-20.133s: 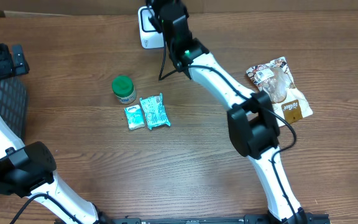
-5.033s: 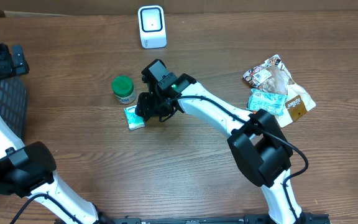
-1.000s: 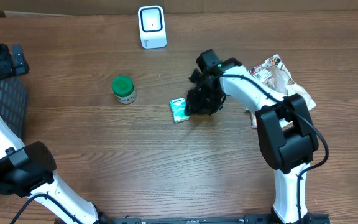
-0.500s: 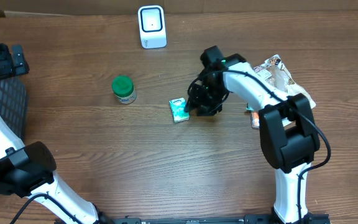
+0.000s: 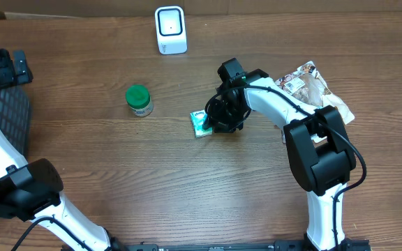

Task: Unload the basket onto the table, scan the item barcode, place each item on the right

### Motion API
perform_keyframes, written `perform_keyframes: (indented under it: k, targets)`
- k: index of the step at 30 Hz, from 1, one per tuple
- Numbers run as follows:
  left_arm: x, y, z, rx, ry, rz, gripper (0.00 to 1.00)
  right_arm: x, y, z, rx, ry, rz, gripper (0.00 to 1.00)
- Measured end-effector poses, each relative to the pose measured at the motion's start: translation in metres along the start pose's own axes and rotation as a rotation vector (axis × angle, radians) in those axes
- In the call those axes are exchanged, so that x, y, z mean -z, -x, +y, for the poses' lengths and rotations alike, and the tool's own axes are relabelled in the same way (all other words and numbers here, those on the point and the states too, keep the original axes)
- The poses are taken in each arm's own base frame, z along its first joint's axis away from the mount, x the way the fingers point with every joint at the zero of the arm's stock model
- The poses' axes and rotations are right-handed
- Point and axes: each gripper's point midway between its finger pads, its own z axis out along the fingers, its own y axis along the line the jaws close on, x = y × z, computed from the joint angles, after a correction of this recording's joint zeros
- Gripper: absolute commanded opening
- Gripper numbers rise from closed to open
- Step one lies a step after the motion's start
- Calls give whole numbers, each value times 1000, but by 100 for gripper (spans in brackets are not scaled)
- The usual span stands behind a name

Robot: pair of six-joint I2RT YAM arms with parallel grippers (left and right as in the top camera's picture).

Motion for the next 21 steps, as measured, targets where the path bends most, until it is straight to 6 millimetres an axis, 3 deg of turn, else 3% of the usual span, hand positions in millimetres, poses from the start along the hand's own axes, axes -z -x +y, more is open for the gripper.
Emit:
perform_keyframes:
  k: [4,7,14,21]
  targets:
    - [0,0,0,0,0,0,100,-6,-1,0,-6,34,-7,20]
    - [0,0,0,0,0,0,99,-8,-3,2,-14,63,-8,4]
    - [0,0,0,0,0,0,99,-6,-11,-2,-45,70,26,4]
    - [0,0,0,0,0,0,100,12,-20,-8,-6,163,122,4]
